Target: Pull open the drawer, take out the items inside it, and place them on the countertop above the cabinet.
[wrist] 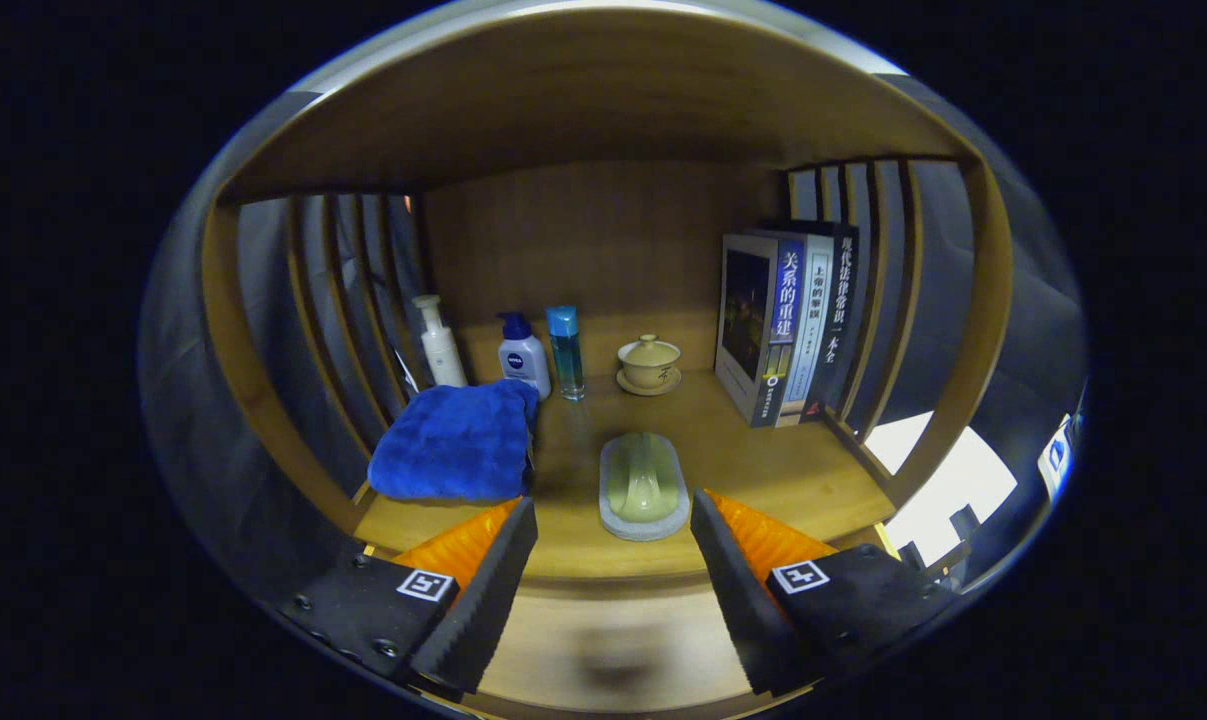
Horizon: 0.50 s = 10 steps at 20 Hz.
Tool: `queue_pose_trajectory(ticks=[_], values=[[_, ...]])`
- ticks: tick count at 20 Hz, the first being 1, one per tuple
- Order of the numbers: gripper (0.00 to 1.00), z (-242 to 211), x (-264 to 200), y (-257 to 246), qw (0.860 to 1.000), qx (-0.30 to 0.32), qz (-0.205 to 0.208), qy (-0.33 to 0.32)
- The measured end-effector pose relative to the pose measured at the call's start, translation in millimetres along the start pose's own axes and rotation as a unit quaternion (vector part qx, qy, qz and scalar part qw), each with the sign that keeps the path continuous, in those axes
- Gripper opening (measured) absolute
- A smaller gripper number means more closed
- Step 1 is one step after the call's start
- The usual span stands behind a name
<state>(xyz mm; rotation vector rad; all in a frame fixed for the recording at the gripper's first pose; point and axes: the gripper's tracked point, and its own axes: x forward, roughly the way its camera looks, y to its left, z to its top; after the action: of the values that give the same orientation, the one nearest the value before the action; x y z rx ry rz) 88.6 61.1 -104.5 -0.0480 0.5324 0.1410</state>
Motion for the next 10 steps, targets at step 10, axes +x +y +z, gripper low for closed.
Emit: queue_pose_trajectory(ticks=[10], values=[[0.99, -52.6, -100.5, -3.1, 0.998, -0.004, -0.011, -0.069]])
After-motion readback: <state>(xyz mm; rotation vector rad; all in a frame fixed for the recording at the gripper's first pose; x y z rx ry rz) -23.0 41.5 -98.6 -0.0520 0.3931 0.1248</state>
